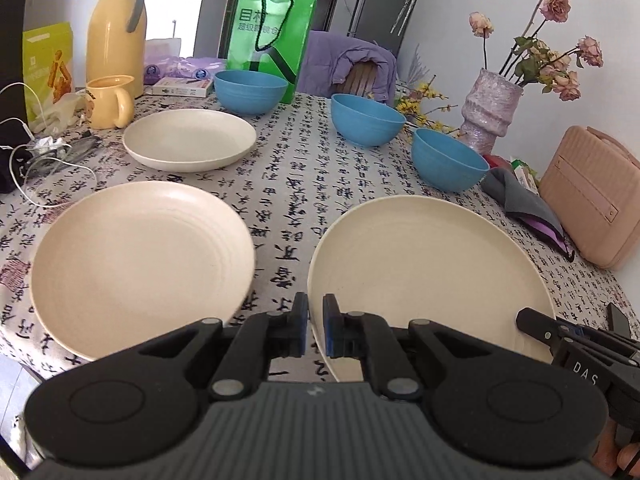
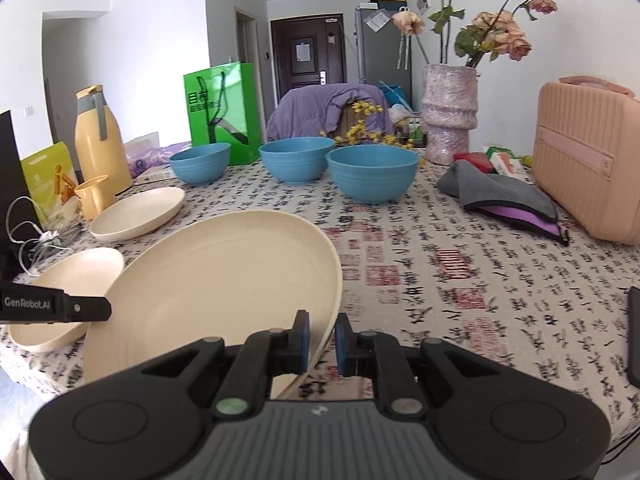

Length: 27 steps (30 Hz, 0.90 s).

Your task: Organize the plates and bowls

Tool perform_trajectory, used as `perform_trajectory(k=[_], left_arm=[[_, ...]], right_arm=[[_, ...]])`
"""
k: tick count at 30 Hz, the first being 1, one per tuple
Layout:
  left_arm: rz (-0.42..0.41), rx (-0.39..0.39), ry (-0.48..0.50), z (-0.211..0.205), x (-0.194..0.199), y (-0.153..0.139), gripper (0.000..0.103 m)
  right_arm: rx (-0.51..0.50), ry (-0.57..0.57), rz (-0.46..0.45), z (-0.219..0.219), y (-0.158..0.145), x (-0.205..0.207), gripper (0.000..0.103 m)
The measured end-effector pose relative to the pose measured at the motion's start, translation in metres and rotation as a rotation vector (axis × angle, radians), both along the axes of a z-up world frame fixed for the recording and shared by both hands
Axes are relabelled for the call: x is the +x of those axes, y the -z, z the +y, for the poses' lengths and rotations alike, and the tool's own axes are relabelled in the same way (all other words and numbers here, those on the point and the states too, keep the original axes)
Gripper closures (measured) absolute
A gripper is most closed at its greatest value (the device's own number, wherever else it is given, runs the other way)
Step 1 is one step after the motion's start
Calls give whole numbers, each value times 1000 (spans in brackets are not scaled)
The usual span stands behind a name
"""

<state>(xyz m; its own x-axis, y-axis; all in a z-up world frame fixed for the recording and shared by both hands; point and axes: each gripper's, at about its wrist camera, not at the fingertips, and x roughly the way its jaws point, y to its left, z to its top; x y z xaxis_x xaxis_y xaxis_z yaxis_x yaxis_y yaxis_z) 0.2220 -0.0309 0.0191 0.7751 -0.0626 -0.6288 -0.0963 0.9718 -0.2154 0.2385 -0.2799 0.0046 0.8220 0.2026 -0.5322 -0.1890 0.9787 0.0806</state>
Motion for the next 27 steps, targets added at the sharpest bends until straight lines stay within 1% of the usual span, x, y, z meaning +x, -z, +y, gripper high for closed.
perform_trajectory(k=[3,6,8,13,16,20,25,27], left_arm=[[-7,0,-50,24,-6,-4,95],[-23,16,-90,52,-11,-9,95],[-25,14,-117,74,-14,-12,95],[-23,47,-165,126,-14,-12,95],[-11,61,-179,152,-9,-8,95],[10,64,-156,175,-5,-1,95],[23,69,-152,190,-2,8,95],[31,55,-144,194,0,12,95]], right_arm=[[12,-35,-7,22,-2,1,90],[20,-78,-16,51,-3,4,90],[31,-110,-9,71,-3,9,90],[55,-175,12,126,2,18,89],[49,-194,18,160,7,22,89],[24,-204,32,193,13,27,88],[-10,-212,44,214,19,29,87],[-32,-209,40,220,22,29,87]])
